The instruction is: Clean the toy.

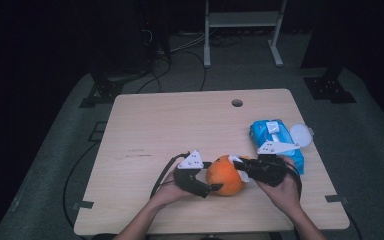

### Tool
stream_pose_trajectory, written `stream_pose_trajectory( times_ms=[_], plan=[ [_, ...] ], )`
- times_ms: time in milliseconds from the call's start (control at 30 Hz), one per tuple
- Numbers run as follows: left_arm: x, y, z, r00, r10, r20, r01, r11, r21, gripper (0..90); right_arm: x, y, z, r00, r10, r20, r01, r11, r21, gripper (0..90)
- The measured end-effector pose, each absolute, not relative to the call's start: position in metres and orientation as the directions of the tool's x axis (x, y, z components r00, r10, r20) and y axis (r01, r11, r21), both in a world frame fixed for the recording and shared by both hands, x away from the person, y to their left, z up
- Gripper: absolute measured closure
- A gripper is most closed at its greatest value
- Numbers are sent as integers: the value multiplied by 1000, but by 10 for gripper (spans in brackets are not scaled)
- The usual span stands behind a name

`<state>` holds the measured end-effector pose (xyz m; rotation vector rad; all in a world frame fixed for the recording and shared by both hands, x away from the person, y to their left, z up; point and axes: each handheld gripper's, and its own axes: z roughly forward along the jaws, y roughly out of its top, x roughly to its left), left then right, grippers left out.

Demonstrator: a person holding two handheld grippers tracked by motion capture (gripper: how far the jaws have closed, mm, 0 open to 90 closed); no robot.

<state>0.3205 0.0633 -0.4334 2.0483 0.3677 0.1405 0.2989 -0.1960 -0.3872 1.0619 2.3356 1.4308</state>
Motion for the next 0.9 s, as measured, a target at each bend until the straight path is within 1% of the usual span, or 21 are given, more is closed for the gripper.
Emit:
stream_pose_trajectory(
  times_ms=[67,100,200,300,433,533,567,667,733,833,900],
  plan=[
    [318,62,-431,946,321,-46,189,-432,882,331,295,-191,-383,-739,648,185,451,270,851,805],
    [318,61,-430,945,323,-46,187,-423,887,352,292,-187,-381,-753,629,192,443,269,855,805],
    [315,60,-427,945,325,-41,178,-403,898,387,282,-169,-376,-799,583,148,391,316,865,805],
    [315,63,-425,941,336,-50,185,-381,906,404,278,-166,-375,-797,596,96,358,338,870,806],
    [318,66,-427,934,348,-77,208,-360,910,406,288,-186,-377,-748,656,100,388,310,868,807],
    [321,65,-429,932,348,-99,225,-342,912,406,294,-198,-383,-721,674,162,440,265,858,807],
    [321,65,-429,930,351,-108,232,-334,913,405,294,-197,-383,-720,677,155,438,269,858,807],
    [320,67,-423,926,350,-137,252,-307,918,406,290,-187,-378,-730,670,138,416,275,867,808],
    [319,72,-413,932,340,-124,231,-296,927,405,288,-185,-372,-736,662,143,401,256,879,808],
    [316,77,-399,938,321,-131,230,-293,928,399,288,-188,-363,-749,629,208,410,194,891,808],
    [315,77,-398,937,325,-129,233,-305,923,383,290,-190,-363,-752,612,247,431,171,886,808]
  ],
)
